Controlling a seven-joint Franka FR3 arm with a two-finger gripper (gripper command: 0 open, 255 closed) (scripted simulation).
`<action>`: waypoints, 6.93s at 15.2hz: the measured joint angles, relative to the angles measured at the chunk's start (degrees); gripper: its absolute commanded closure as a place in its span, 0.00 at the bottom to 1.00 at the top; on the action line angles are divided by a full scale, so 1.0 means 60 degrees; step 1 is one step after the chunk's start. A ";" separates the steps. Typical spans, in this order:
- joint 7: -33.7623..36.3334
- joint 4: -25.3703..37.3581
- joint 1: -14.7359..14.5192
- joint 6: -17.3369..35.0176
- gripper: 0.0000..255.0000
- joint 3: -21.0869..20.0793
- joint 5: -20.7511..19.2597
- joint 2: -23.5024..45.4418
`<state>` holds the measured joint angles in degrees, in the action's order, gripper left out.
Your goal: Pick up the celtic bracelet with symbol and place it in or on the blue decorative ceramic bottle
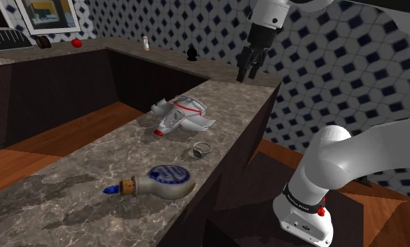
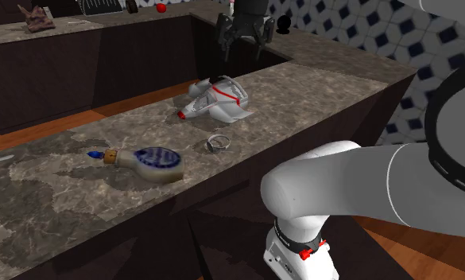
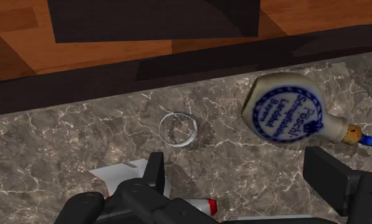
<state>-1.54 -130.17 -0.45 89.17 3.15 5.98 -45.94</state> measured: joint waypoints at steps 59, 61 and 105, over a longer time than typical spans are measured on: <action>-0.1102 -0.2183 0.0078 1.0260 0.00 -0.0026 -0.0494 0.9127; -0.0435 -0.2071 -0.0010 0.9926 0.00 -0.0157 0.0103 0.9037; 1.2387 -0.2996 -0.0454 0.8773 0.00 0.0539 0.4428 0.7978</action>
<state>72.78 -148.15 -3.17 141.81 6.38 32.54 1.94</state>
